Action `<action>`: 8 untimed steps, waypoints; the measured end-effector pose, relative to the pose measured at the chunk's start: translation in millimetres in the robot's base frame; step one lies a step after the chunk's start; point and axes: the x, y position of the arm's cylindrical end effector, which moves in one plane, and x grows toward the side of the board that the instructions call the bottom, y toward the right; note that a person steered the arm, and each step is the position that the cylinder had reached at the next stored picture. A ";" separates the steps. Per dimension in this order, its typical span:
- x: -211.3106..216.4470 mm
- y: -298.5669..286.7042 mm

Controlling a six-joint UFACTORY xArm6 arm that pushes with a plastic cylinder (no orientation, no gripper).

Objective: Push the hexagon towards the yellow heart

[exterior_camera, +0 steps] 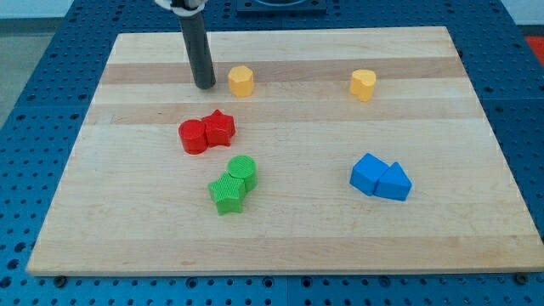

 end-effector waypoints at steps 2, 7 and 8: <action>4.7 0.0; 4.5 45.6; -2.3 34.2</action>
